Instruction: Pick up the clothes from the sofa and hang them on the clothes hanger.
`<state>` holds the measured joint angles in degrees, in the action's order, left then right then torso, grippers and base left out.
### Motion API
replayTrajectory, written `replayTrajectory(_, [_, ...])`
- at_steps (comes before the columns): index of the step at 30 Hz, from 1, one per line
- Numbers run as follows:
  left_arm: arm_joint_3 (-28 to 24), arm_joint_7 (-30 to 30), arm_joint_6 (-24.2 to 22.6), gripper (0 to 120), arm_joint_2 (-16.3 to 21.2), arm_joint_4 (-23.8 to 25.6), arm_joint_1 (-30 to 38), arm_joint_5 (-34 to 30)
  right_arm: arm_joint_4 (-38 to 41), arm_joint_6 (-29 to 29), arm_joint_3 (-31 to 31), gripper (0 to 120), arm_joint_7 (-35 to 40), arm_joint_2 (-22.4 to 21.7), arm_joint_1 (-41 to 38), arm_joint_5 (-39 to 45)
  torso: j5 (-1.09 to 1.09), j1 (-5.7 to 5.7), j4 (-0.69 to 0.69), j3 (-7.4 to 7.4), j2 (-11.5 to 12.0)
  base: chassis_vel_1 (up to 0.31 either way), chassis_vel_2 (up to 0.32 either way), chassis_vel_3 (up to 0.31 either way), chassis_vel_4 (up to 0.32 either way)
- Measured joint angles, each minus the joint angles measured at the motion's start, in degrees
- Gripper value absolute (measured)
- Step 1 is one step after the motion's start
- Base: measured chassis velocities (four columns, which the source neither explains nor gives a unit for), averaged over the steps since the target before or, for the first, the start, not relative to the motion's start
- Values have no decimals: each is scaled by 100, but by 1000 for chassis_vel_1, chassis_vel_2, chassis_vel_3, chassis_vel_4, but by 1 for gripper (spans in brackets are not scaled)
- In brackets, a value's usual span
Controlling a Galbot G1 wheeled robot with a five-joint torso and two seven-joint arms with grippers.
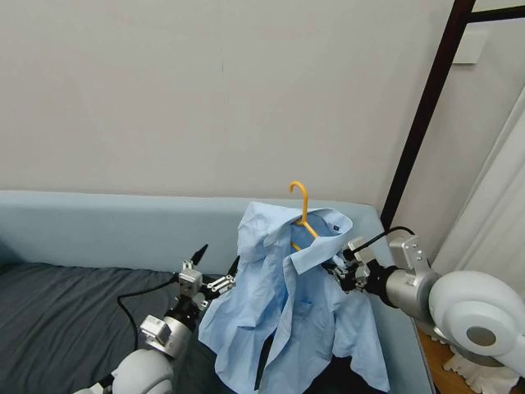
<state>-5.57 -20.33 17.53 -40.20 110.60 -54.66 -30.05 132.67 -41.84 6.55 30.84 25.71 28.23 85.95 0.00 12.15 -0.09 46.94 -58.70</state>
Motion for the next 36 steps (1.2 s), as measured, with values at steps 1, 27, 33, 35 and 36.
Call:
replayTrajectory(1, [-60, 40, -9, 98, -7, -104, 110, 50, 24, 0, 15, 2, 3, 18, -30, 26, 0, 0, -2, 0, 0, 0, 0, 0, 0])
replayTrajectory(27, [-578, 852, 256, 97, 3, -745, 950, 606, 278, 0, 122, 2, -12, -5, -216, 203, 1, 0, 0, 0, 0, 0, 0, 0, 0])
replayTrajectory(33, [-966, 804, 255, 95, -212, -1001, 1259, 603, 392, 0, 122, 2, -27, -54, -186, 212, 0, 0, -1, 0, 0, 0, 0, 0, 0])
replayTrajectory(35, [-1091, 795, 239, 93, -273, -1052, 1358, 603, 400, 0, 121, 2, -28, -64, -218, 231, 0, 0, 0, 0, 0, 0, 0, 0, 0])
replayTrajectory(36, [-1091, 795, 239, 93, -273, -1052, 1358, 603, 400, 0, 121, 2, -28, -64, -218, 231, 0, 0, 0, 0, 0, 0, 0, 0, 0])
